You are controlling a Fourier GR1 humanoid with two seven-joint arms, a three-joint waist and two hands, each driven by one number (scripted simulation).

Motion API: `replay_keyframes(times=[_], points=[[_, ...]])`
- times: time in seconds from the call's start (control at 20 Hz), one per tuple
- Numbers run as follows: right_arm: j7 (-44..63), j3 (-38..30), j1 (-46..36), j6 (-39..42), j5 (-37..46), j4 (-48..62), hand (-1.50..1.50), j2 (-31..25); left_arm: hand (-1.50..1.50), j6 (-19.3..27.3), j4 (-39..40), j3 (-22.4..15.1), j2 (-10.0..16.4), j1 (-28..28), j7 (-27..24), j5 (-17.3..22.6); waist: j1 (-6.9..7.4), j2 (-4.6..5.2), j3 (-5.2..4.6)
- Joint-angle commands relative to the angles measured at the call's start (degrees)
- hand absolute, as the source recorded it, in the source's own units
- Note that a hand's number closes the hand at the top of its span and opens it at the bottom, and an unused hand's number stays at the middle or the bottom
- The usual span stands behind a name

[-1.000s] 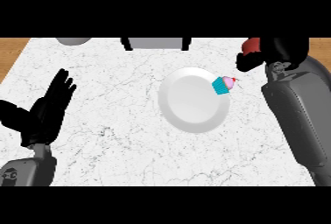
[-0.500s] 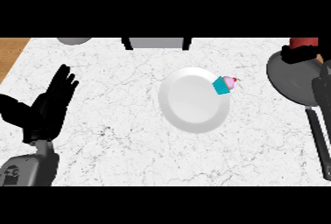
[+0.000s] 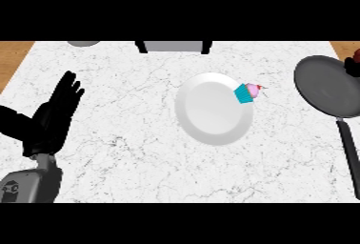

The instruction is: Pick the bell pepper from the plate and place it in the pan

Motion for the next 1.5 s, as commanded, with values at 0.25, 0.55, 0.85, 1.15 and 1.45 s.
replay_keyframes(times=[0.25,0.55,0.85,1.15,1.45], points=[[-17.2,-4.1,-3.3,-8.6,-2.5,21.1,1.5,-0.4,0.0,2.1,-0.3,-3.2,-3.1,-0.4,0.0,-2.7,1.47,0.56,0.11],[-15.7,-6.8,-2.1,-10.4,-3.1,29.1,1.5,-1.3,0.0,1.0,1.3,-1.5,-1.2,-3.6,0.6,-1.8,2.37,1.33,0.25],[-14.1,-9.7,-3.2,-3.2,-6.0,33.8,-1.5,-2.7,0.0,0.5,0.1,-2.0,-1.8,-2.3,0.3,-1.3,2.8,1.27,0.3],[-23.9,-15.6,-1.6,-5.0,-12.4,31.4,-1.5,-2.6,0.0,0.0,0.0,-1.7,-2.0,-1.2,-0.2,-0.6,1.89,0.88,0.33],[-31.2,-26.4,0.0,1.1,-23.9,31.0,-1.5,-5.8,0.0,0.7,-2.4,-1.3,-1.4,0.3,1.5,-0.8,1.07,0.36,0.37]])
